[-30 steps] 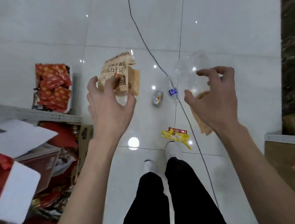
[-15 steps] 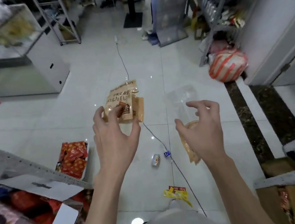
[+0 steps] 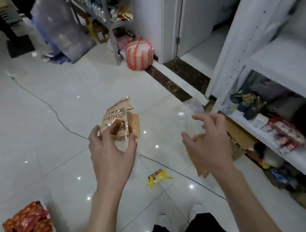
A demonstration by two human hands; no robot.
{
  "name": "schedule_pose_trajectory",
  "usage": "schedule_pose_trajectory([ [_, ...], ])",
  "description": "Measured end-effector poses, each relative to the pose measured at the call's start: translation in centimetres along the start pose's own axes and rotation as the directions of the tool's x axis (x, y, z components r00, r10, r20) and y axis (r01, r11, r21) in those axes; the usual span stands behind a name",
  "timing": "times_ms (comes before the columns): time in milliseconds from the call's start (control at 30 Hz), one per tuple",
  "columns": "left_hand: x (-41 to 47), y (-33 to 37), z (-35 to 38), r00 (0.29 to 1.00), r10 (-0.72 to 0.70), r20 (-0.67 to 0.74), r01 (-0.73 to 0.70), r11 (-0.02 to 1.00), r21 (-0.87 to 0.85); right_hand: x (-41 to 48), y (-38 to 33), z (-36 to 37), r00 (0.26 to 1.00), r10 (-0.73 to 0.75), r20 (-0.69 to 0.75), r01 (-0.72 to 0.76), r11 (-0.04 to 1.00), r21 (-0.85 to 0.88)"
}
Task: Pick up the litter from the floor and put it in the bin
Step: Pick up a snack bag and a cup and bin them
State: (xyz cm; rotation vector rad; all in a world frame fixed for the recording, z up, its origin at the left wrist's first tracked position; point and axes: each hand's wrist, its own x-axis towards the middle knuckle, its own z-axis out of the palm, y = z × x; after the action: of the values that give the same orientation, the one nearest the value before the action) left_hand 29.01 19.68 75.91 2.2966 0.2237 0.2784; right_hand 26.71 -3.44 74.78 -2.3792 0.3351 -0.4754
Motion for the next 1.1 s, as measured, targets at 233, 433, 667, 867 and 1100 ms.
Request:
schedule_pose_trajectory([
  [233,-7.3,8.1,7.2,0.926,0.261,0.272,-0.258,0.965,-0.049,-7.6,8.0,-10.9,0.94,0.188,-0.285,-0.208,0.977,-0.043],
  [433,-20.2,15.3,13.7,0.764,0.451,0.462,-0.448,0.885,-0.125,-19.0,16.5,-22.3,0.799,0.345,-0.493,-0.409,0.912,-0.024],
  [667,-40.9,22.1,19.4,0.514,0.598,0.615,-0.572,0.773,-0.274,-37.4,25.8,-35.8,0.54,0.522,-0.661,-0.654,0.754,0.061],
  [867,-54.3,26.7,22.9,0.279,0.652,0.705,-0.631,0.678,-0.378,-48.9,30.8,-43.2,0.296,0.595,-0.748,-0.773,0.609,0.178],
  [1100,-63.5,31.1,29.8,0.173,0.648,0.742,-0.652,0.64,-0.407,-54.8,38.5,-48.3,0.147,0.646,-0.749,-0.842,0.479,0.247],
])
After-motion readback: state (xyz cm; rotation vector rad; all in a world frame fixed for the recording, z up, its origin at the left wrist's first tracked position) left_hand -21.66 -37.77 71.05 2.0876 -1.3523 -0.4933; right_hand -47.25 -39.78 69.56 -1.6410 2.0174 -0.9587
